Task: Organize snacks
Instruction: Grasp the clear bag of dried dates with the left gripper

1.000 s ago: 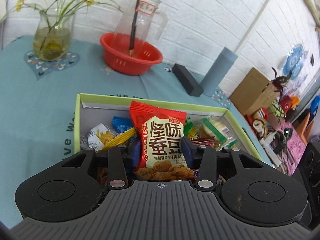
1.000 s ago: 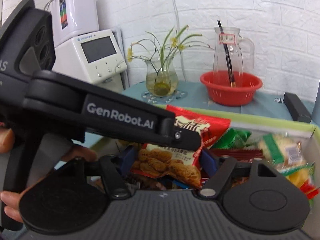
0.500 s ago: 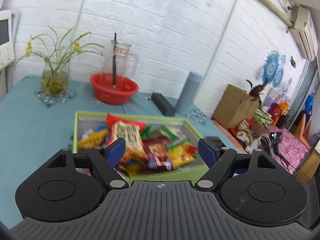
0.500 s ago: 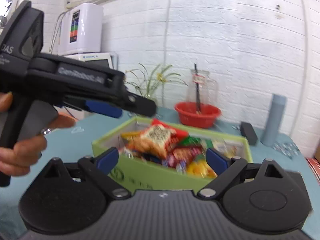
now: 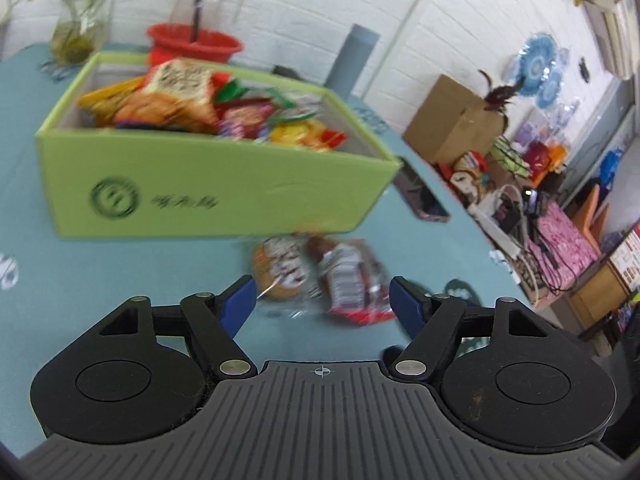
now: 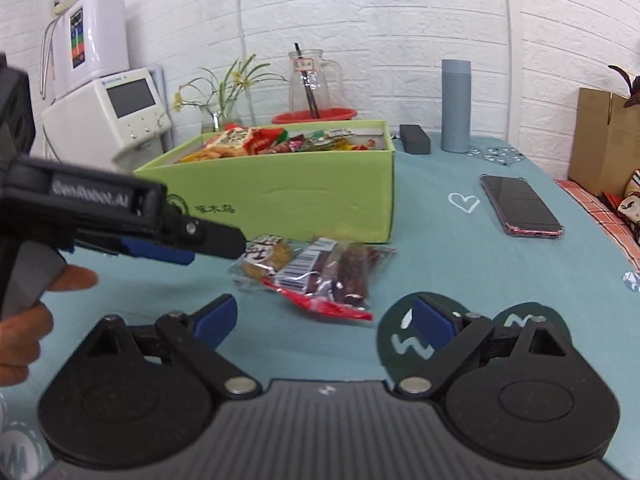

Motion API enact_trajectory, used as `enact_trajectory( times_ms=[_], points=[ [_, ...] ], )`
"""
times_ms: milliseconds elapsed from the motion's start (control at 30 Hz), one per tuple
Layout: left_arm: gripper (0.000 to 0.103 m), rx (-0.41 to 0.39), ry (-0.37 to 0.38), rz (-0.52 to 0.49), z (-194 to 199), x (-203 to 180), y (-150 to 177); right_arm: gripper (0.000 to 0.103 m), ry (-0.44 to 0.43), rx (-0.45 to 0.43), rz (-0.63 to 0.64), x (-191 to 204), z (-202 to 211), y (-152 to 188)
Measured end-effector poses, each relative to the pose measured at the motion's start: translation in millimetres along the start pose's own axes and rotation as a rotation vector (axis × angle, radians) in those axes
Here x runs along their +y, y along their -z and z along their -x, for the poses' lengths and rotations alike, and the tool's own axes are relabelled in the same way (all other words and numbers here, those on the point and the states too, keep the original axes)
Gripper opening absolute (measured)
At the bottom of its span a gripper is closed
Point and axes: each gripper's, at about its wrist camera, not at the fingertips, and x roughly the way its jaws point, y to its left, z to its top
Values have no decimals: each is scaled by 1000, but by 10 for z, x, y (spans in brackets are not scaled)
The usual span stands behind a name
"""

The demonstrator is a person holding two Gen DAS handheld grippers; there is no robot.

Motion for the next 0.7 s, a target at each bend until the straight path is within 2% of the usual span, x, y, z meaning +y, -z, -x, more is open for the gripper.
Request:
enact_trajectory(
  times_ms=[67,167,333,467,600,700],
  points=[
    [58,24,21,-24,-142,-110,-129,93,-17,4,2,-17,-83,-37],
    [52,91,42,-44,-466,-198,-250,93,-32,32,28,-35,-280,-83],
    [36,188,-1,-83,-934,-229,-275,93,-65,95,56,-57,-560,-116],
    [35,194,19,-92,-956,-223,-254,89,-106,126,73,-44,-644,-122],
    [32,179,-12,-125,-850,-291,-168,81,-108,121,99,60,-518,-101],
    [32,180,-13,-128,-731,-339,-52,81,-112,115,86,118,-342,-40]
  ],
)
